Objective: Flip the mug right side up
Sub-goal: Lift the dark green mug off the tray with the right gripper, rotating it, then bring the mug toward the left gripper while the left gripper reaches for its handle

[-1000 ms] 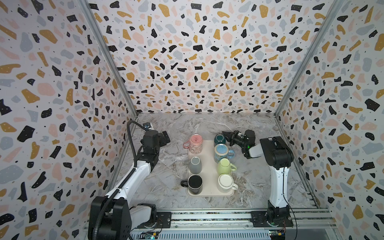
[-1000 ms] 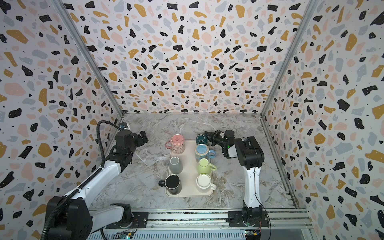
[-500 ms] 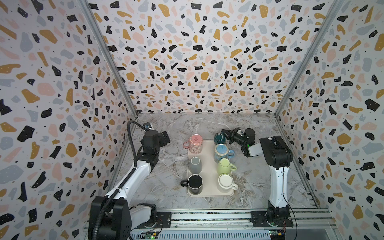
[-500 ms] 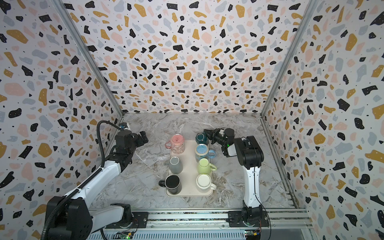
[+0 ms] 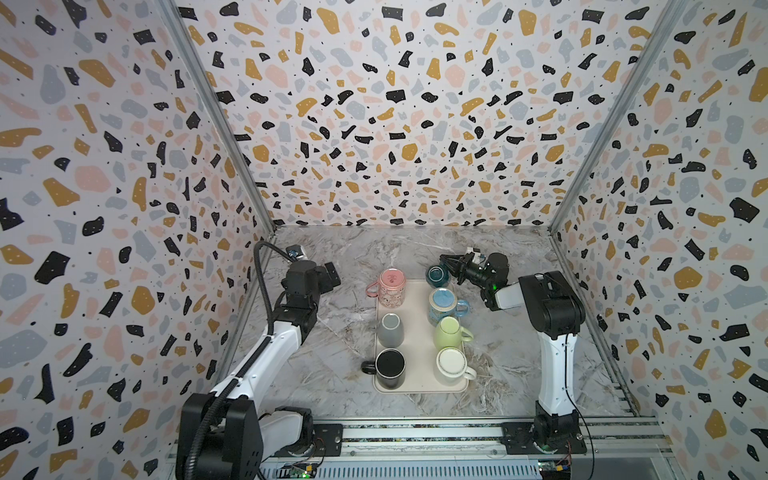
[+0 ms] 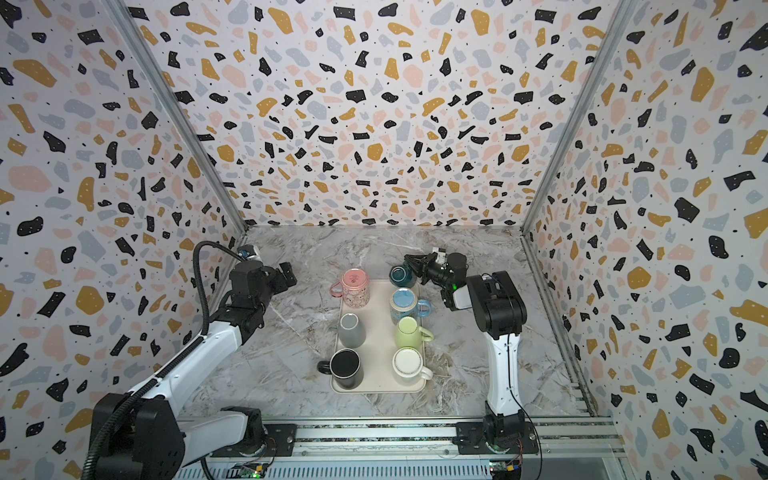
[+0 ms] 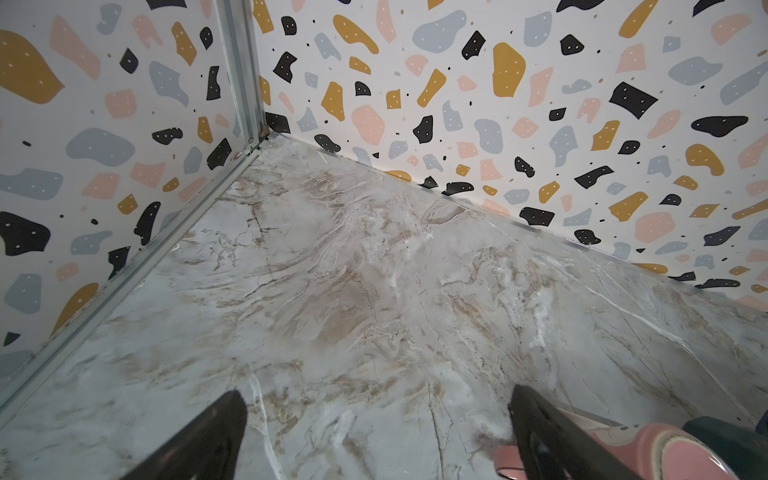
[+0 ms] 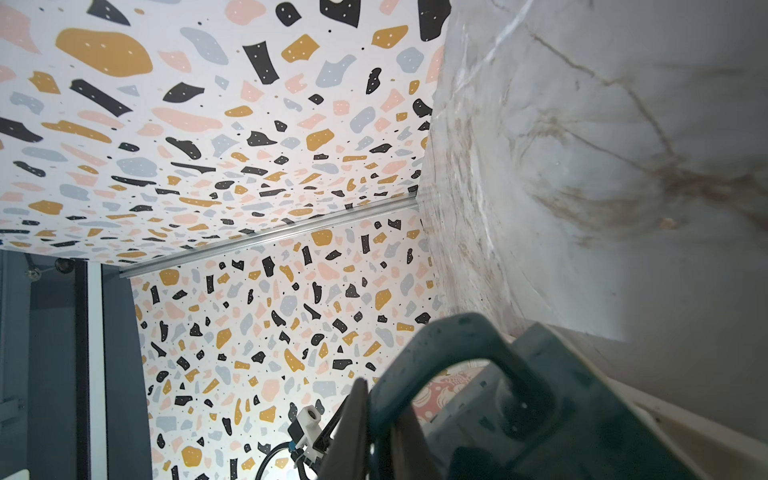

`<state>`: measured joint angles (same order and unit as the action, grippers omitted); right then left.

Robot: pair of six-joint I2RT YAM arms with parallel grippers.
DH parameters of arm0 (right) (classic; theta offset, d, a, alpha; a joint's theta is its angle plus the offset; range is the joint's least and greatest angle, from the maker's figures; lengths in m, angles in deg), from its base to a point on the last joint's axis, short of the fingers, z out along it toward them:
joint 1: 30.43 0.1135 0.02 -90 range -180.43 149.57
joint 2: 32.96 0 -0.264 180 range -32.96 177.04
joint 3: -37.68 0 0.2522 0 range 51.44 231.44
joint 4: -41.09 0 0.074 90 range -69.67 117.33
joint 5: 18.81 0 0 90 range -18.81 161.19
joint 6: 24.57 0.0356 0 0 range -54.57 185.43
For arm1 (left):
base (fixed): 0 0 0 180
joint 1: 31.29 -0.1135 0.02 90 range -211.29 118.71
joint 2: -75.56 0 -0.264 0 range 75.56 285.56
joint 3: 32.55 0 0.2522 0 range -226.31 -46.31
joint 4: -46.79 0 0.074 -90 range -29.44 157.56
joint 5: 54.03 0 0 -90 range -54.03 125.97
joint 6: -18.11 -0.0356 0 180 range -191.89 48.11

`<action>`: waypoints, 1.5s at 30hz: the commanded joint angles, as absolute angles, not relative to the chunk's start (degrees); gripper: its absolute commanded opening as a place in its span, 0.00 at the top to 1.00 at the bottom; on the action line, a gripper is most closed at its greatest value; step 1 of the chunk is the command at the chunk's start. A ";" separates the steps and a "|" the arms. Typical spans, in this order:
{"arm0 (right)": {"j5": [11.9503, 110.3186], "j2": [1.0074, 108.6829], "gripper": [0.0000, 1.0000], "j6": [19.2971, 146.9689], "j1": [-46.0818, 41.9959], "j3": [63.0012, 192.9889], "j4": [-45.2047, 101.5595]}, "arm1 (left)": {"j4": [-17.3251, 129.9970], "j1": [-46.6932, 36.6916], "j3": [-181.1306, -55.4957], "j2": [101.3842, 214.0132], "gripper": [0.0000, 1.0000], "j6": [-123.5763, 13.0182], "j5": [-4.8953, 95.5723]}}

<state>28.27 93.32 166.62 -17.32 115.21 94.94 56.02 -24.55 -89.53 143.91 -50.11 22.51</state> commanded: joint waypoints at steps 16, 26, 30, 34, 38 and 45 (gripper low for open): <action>29.22 80.22 1.00 136.30 -12.47 125.58 80.25 | 52.86 -24.96 -96.85 143.22 0.02 -49.56 30.87; 32.67 73.19 1.00 103.98 -5.33 133.08 55.17 | 56.01 -24.96 -104.59 145.18 0.06 -49.87 39.65; 34.84 70.62 1.00 89.01 -1.26 134.41 46.80 | 60.28 -24.96 -109.61 146.51 0.06 -50.97 45.40; 41.32 66.84 1.00 73.77 3.39 132.94 40.91 | 65.23 -24.96 -113.53 147.16 0.08 -53.06 51.86; 45.50 62.33 1.00 64.20 6.69 128.43 41.88 | 69.08 -24.96 -115.76 146.93 0.09 -55.38 59.32; 51.80 56.55 1.00 49.27 11.35 123.97 41.69 | 76.96 -24.96 -118.94 147.04 0.13 -59.23 71.13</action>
